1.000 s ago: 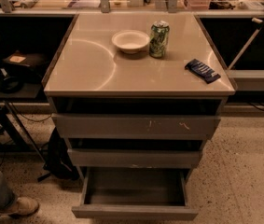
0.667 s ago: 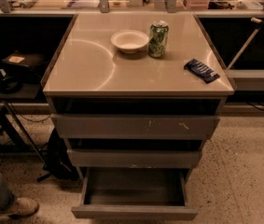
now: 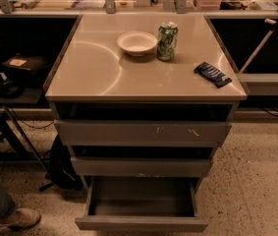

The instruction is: Close bottom drawer

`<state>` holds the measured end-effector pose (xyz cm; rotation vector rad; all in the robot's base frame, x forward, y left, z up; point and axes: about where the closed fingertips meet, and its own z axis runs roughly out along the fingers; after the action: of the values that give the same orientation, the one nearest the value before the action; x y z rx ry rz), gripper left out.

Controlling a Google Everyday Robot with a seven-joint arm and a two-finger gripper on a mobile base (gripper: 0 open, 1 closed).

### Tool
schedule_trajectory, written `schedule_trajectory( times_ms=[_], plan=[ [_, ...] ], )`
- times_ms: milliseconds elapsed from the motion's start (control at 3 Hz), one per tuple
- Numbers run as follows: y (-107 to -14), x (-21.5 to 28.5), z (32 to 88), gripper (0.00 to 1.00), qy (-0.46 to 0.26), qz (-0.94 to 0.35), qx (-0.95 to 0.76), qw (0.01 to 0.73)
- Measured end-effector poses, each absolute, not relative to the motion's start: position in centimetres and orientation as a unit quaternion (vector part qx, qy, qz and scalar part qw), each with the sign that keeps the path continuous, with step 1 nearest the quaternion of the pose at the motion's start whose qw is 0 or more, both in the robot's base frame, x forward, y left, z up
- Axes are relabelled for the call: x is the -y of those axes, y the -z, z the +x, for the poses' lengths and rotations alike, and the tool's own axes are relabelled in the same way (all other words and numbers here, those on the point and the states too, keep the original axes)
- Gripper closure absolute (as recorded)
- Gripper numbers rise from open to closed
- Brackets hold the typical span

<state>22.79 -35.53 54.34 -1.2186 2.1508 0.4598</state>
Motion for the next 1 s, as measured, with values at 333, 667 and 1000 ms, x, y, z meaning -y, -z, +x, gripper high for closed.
schedule_trajectory(
  times_ms=[333,667,1000],
  plan=[
    [-47.5,34.0,23.7,0.0,-0.211,-0.454,-0.802,0.326],
    [-40.7,31.0,25.1,0.0,-0.26,-0.432,-0.797,0.332],
    [-37.4,28.7,23.5,0.0,-0.298,-0.414,-0.796,0.326]
  ],
)
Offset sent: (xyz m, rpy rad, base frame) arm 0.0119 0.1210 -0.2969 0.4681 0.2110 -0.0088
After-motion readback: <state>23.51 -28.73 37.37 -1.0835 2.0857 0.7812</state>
